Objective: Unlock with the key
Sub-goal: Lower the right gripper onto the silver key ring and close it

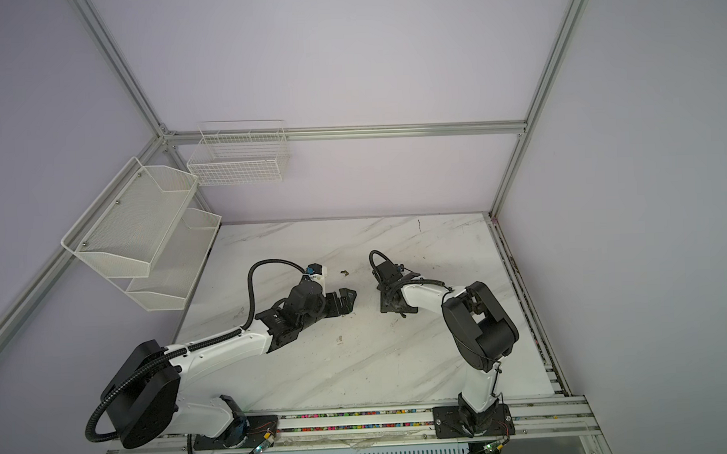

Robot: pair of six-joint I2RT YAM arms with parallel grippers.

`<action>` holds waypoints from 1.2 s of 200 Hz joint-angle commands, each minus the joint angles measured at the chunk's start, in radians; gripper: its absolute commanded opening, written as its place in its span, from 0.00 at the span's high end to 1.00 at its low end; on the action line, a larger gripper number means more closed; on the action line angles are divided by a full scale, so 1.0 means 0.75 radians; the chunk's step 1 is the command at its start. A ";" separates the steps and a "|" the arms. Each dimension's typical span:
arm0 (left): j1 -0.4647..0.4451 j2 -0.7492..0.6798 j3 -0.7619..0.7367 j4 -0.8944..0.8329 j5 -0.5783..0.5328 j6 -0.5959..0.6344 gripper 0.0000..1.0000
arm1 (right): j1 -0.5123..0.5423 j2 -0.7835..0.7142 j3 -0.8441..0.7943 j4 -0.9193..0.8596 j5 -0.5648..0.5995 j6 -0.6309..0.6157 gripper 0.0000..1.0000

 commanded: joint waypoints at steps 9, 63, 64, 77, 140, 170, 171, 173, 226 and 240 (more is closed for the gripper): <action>-0.004 -0.042 0.139 -0.031 -0.035 -0.004 0.00 | 0.005 -0.062 0.044 -0.075 -0.133 -0.002 0.29; -0.004 -0.003 0.228 -0.118 -0.048 0.112 0.00 | 0.038 -0.058 0.045 -0.003 -0.153 0.181 0.37; -0.004 -0.003 0.229 -0.118 -0.047 0.113 0.00 | 0.039 -0.057 0.044 -0.003 -0.152 0.183 0.37; -0.003 -0.003 0.236 -0.120 -0.035 0.136 0.00 | 0.042 -0.047 0.035 0.018 -0.147 0.203 0.39; -0.003 0.071 0.256 -0.113 0.013 0.165 0.00 | 0.052 0.029 0.062 -0.008 -0.004 0.224 0.40; -0.004 0.070 0.247 -0.105 0.013 0.145 0.00 | 0.056 0.032 0.048 -0.007 0.025 0.210 0.41; -0.004 0.071 0.245 -0.106 0.013 0.145 0.00 | 0.057 0.035 0.048 -0.008 0.026 0.208 0.41; -0.004 0.071 0.247 -0.106 0.014 0.144 0.00 | 0.058 0.035 0.047 -0.009 0.027 0.207 0.40; -0.003 0.058 0.235 -0.111 0.019 0.112 0.00 | 0.062 0.009 0.018 -0.094 0.052 0.148 0.41; -0.004 0.054 0.238 -0.134 0.015 0.098 0.00 | 0.062 0.001 0.019 -0.133 0.057 0.121 0.41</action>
